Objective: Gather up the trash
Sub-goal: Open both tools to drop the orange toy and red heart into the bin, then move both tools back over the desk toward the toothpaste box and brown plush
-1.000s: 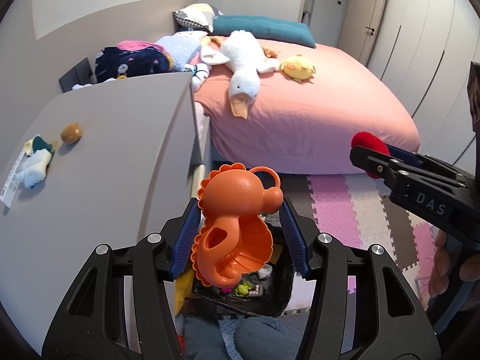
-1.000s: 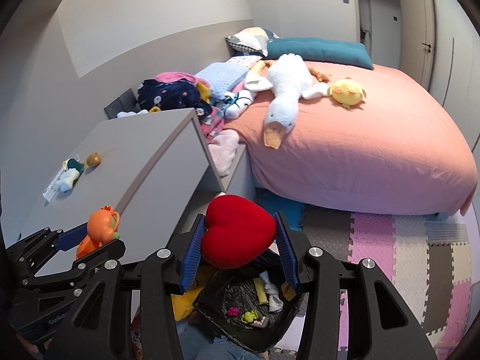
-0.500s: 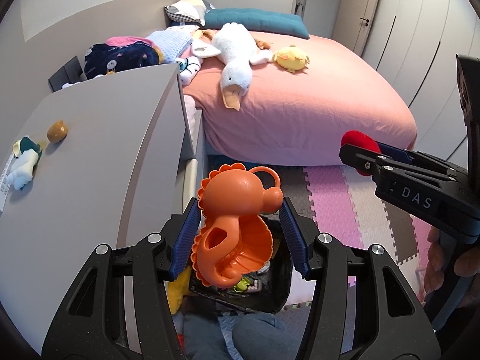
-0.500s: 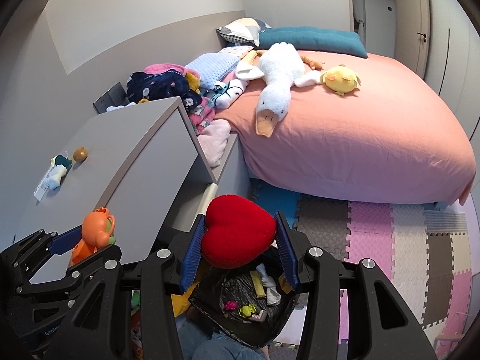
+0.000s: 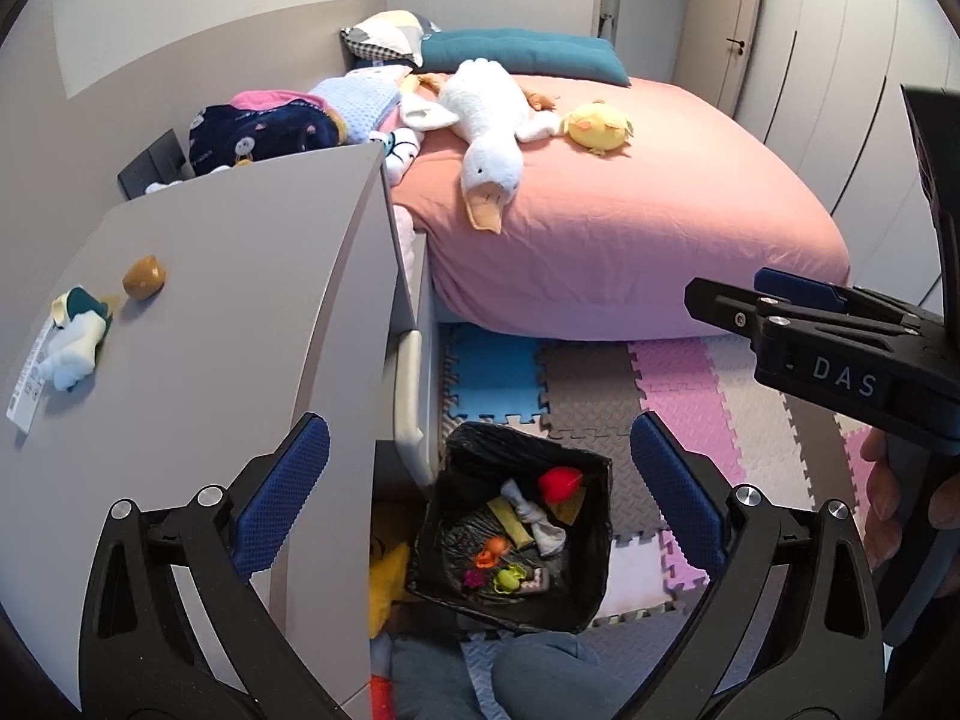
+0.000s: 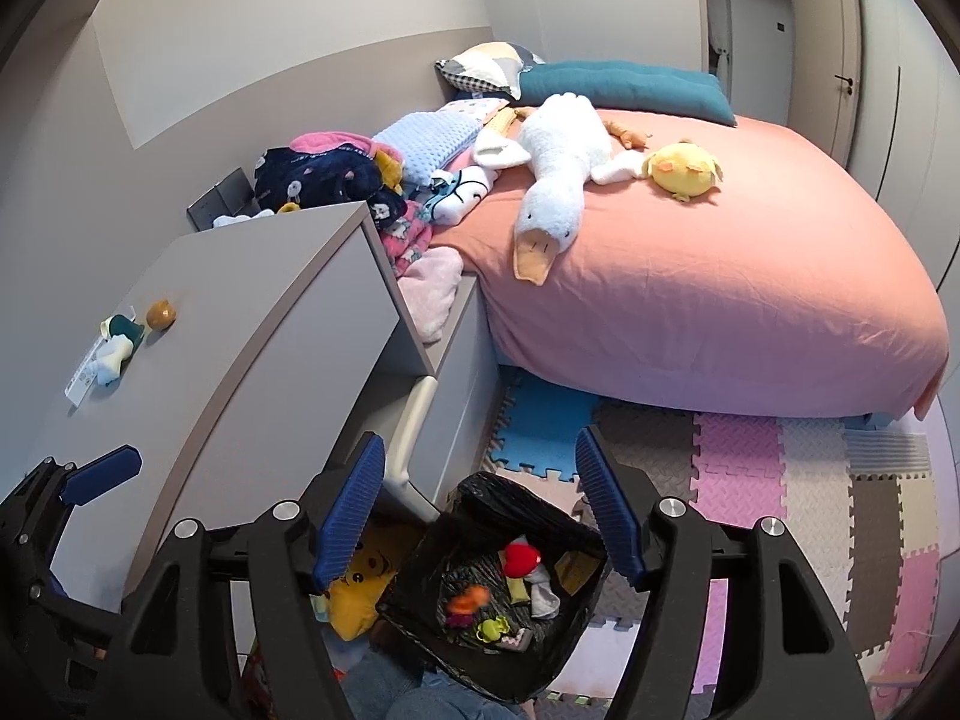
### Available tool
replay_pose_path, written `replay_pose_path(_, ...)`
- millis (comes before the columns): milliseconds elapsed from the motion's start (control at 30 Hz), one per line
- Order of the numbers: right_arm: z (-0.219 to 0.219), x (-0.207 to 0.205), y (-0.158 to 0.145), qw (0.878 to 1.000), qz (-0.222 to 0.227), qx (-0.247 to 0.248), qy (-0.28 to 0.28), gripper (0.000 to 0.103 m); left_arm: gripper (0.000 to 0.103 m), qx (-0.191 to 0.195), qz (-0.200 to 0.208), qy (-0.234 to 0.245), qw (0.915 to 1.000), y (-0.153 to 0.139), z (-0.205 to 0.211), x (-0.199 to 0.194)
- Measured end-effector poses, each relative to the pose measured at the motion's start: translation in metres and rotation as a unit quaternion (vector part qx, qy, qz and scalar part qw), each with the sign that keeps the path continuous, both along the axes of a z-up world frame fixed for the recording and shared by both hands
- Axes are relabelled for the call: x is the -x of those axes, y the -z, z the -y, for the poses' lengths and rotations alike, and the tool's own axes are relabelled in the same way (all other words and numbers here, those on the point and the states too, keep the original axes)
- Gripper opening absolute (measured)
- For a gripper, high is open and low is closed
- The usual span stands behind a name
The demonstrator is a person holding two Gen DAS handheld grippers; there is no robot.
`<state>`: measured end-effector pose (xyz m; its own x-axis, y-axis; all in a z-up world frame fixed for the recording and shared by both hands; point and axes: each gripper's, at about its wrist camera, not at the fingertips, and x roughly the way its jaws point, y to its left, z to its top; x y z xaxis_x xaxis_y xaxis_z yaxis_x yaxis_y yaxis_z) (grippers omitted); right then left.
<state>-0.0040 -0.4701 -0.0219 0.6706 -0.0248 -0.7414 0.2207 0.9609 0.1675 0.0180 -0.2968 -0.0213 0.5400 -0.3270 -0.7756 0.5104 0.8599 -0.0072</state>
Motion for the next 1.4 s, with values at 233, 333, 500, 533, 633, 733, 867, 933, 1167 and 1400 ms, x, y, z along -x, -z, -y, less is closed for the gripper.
replay_pose_path(233, -0.007, -0.003, 0.003, 1.000, -0.003, -0.007, -0.006, 0.069, 0.097, -0.002, -0.004, -0.008, 1.0000, 0.004, -0.007, 0.000)
replay_pose_path(333, -0.012, -0.006, 0.004, 1.000, -0.003, -0.009, -0.012, 0.069, 0.097, -0.002, -0.007, -0.018, 0.9998, 0.004, -0.016, -0.004)
replay_pose_path(500, -0.029, -0.012, 0.003, 1.000, -0.001, -0.009, -0.026, 0.069, 0.097, 0.000, -0.004, -0.035, 0.9994, 0.002, -0.035, -0.008)
replay_pose_path(533, -0.032, -0.014, 0.003, 1.000, -0.001, -0.009, -0.029, 0.069, 0.097, -0.001, -0.002, -0.040, 0.9992, 0.001, -0.040, -0.010)
replay_pose_path(633, -0.043, -0.019, 0.001, 0.999, 0.002, -0.008, -0.040, 0.069, 0.097, 0.000, 0.001, -0.052, 0.9986, -0.001, -0.052, -0.013)
replay_pose_path(733, -0.055, -0.024, -0.001, 0.999, 0.008, -0.008, -0.051, 0.069, 0.097, -0.002, 0.004, -0.066, 0.9978, -0.002, -0.067, -0.017)
replay_pose_path(867, -0.072, -0.032, -0.002, 0.998, 0.013, -0.011, -0.065, 0.069, 0.097, -0.008, 0.009, -0.080, 0.9967, -0.004, -0.084, -0.024)
replay_pose_path(933, -0.080, -0.037, -0.002, 0.997, 0.013, -0.010, -0.072, 0.069, 0.097, -0.009, 0.011, -0.087, 0.9961, -0.005, -0.094, -0.026)
replay_pose_path(1167, -0.113, -0.055, -0.003, 0.995, 0.015, -0.008, -0.099, 0.069, 0.097, -0.008, 0.014, -0.119, 0.9927, -0.007, -0.133, -0.038)
replay_pose_path(1400, -0.149, -0.076, -0.005, 0.991, 0.014, -0.006, -0.132, 0.069, 0.097, -0.008, 0.016, -0.151, 0.9884, -0.006, -0.172, -0.050)
